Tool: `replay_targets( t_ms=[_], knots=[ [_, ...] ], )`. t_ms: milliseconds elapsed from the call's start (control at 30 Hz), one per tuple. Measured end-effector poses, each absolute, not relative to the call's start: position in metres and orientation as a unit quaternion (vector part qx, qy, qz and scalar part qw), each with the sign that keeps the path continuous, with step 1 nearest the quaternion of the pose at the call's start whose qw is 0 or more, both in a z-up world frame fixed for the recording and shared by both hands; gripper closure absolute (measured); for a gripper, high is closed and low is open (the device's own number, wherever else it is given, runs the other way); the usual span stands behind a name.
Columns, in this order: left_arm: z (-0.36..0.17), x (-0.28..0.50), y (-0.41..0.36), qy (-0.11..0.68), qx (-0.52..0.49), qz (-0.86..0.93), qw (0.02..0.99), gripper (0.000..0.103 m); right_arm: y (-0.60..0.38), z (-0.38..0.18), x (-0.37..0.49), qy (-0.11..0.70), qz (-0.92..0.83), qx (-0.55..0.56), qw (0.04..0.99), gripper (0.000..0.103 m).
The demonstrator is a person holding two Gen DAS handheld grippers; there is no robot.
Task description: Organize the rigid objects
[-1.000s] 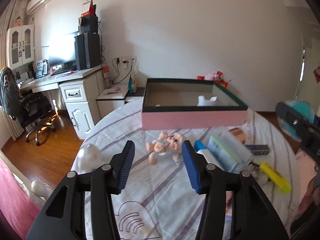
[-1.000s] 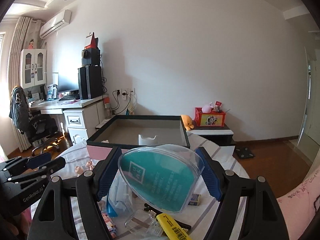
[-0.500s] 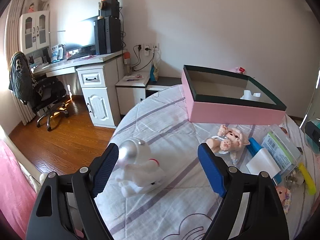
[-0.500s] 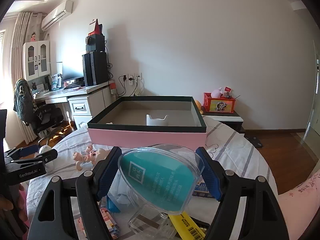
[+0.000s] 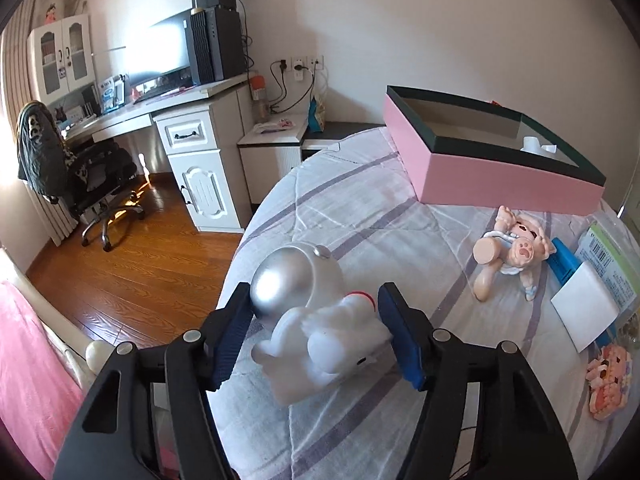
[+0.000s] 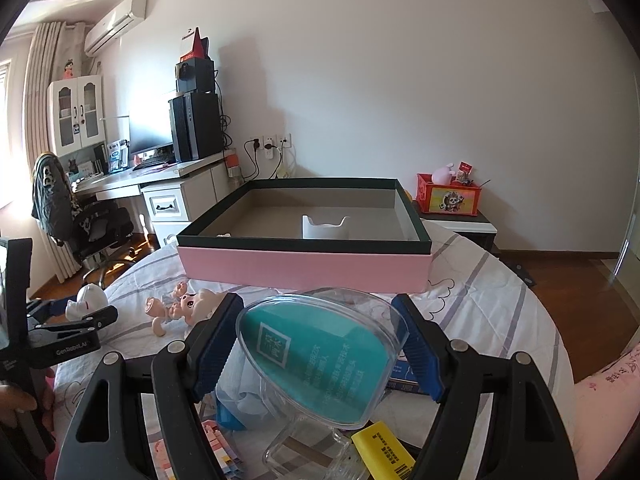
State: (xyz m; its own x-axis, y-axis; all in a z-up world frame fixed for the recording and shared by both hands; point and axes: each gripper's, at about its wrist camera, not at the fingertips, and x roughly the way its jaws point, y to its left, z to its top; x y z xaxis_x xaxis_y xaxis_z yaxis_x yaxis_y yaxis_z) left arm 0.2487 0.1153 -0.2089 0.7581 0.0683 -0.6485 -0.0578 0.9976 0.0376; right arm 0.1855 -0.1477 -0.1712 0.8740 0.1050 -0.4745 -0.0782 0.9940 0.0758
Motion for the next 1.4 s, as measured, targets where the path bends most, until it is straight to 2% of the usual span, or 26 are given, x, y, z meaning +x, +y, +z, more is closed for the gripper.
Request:
replay_targets(
  t_ms=[167, 300, 533, 733, 1200, 1400],
  knots=[
    [-0.186, 0.236, 0.107, 0.314, 0.001, 0.025, 0.949, 0.038, -0.148, -0.166, 0.181, 0.241, 0.044, 0.025, 0.969, 0.026],
    [-0.143, 0.213, 0.078, 0.258, 0.012, 0.013, 0.966, 0.038, -0.147, -0.151, 0.168, 0.219, 0.041, 0.021, 0.975, 0.026],
    [-0.072, 0.16, 0.025, 0.146, 0.03, -0.009, 0.989, 0.038, -0.147, -0.103, 0.128, 0.147, 0.018, 0.007, 0.989, 0.026],
    [-0.035, 0.116, 0.006, 0.076, 0.025, -0.018, 0.997, 0.038, -0.149, -0.07, 0.09, 0.091, 0.001, -0.004, 0.996, 0.026],
    [-0.027, 0.098, -0.001, 0.059, 0.027, -0.012, 0.998, 0.038, -0.152, -0.057, 0.078, 0.075, -0.003, -0.005, 0.997, 0.026],
    [-0.031, 0.142, -0.002, 0.098, 0.021, -0.039, 0.994, 0.038, -0.155, -0.062, 0.113, 0.092, 0.006, -0.009, 0.996, 0.026]
  ],
)
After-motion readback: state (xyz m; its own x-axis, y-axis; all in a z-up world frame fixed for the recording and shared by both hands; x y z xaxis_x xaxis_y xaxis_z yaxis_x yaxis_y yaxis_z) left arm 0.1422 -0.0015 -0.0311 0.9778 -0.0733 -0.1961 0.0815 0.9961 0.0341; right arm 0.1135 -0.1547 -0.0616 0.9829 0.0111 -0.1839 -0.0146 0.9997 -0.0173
